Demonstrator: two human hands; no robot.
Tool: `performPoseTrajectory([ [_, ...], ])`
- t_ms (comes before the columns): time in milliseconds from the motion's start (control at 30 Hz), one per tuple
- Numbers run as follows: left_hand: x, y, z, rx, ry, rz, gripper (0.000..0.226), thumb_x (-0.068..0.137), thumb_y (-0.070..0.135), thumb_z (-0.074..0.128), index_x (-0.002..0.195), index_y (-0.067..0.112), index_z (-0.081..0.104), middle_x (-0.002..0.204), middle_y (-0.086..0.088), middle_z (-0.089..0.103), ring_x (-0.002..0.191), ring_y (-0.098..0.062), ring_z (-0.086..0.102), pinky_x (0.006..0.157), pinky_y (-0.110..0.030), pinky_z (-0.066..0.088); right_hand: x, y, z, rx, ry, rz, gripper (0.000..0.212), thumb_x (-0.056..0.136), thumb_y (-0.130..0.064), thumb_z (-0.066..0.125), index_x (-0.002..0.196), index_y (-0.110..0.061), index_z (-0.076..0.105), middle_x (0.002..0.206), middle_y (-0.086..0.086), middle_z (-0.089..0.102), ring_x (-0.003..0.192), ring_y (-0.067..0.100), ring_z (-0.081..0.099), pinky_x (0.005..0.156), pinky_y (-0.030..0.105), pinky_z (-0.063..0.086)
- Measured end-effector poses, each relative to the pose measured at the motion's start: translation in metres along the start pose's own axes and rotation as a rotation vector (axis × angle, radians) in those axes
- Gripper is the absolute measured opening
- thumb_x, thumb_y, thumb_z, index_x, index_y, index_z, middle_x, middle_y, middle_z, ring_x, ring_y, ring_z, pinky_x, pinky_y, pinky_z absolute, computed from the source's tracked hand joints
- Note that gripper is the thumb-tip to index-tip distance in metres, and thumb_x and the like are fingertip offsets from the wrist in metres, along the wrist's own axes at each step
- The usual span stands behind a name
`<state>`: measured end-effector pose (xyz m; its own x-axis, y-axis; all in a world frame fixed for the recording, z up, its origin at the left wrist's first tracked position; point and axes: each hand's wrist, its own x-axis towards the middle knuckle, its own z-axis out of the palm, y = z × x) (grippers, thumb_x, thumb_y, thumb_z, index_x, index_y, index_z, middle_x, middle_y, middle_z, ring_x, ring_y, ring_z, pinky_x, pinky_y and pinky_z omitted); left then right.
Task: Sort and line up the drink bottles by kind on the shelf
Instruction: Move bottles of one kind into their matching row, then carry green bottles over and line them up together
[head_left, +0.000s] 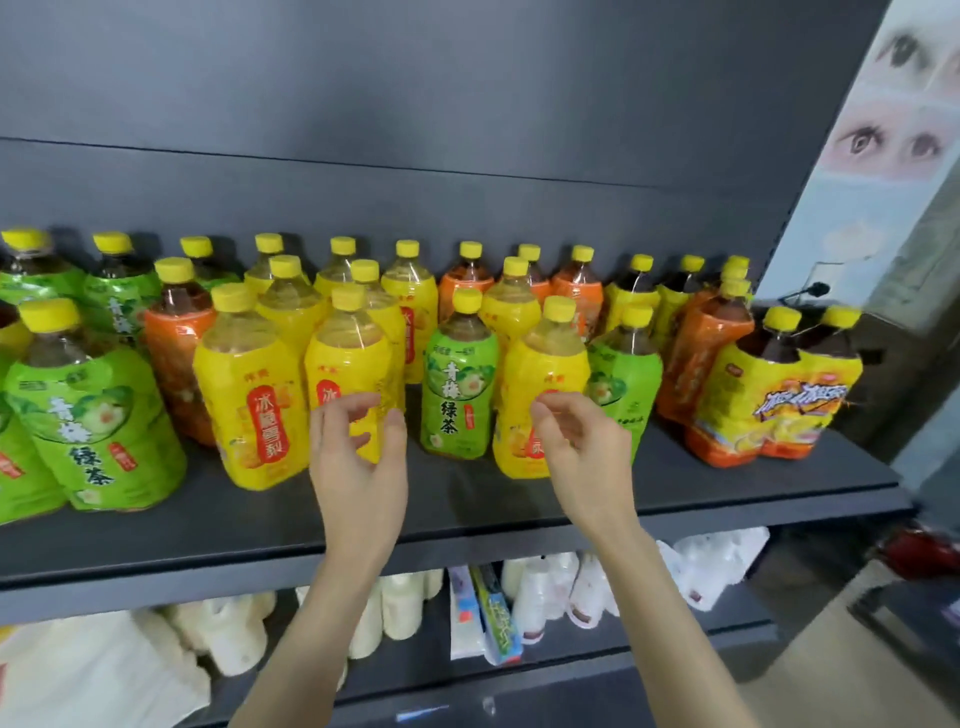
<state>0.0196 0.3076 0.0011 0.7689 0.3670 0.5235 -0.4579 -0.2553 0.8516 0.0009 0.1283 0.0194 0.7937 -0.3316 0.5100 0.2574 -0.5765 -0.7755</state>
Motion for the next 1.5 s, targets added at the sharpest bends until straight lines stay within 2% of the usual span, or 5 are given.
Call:
performPoseTrajectory([
  [233,-0.037,0.016,0.070,0.011,-0.080,-0.031,0.016,0.090,0.016,0.061,0.101,0.023,0.052,0.107,-0.006,0.054,0.087,0.000,0.055,0.075,-0.017,0.047,0.012,0.046,-0.056,0.032,-0.042,0.006,0.011,0.092,-0.016,0.061,0.095,-0.012,0.070,0.089,-0.002,0.069,0.081,-0.006,0.061,0.071,0.003,0.042],
  [667,0.033,-0.020,0.129,0.020,-0.043,-0.177,0.086,0.080,0.048,0.064,0.146,0.011,0.024,0.146,-0.005,0.033,0.135,-0.016,0.031,0.110,-0.030,0.029,0.072,0.103,-0.058,0.063,0.174,0.012,0.039,0.080,-0.035,0.074,0.105,-0.016,0.050,0.103,0.001,0.048,0.097,0.020,0.051,0.082,0.031,0.045],
  [1033,0.034,-0.024,0.119,0.022,-0.042,-0.222,0.071,0.079,0.037,0.070,0.138,0.014,0.038,0.116,0.005,0.054,0.088,0.007,0.057,0.067,0.001,0.041,0.084,0.136,-0.048,0.489,-0.112,0.273,0.059,0.073,-0.049,0.075,0.124,-0.028,0.054,0.113,-0.011,0.067,0.102,0.004,0.065,0.084,0.027,0.053],
  [1333,-0.004,-0.024,0.094,0.109,-0.045,-0.184,0.105,0.060,0.080,0.062,0.142,0.023,0.030,0.139,-0.002,0.046,0.129,-0.019,0.044,0.107,-0.046,0.039,0.058,0.132,-0.052,0.434,-0.094,0.307,0.059,0.051,-0.064,0.070,0.099,-0.036,0.053,0.121,0.010,0.057,0.110,0.020,0.059,0.096,0.044,0.049],
  [1500,-0.023,-0.020,0.087,-0.088,-0.189,-0.251,0.082,0.076,0.044,0.070,0.143,0.028,0.026,0.132,0.008,0.051,0.114,0.004,0.054,0.090,-0.019,0.051,0.049,0.128,-0.053,0.549,-0.140,0.338,0.082,0.056,-0.046,0.084,0.127,-0.021,0.050,0.116,-0.001,0.064,0.097,0.004,0.065,0.080,0.023,0.055],
])
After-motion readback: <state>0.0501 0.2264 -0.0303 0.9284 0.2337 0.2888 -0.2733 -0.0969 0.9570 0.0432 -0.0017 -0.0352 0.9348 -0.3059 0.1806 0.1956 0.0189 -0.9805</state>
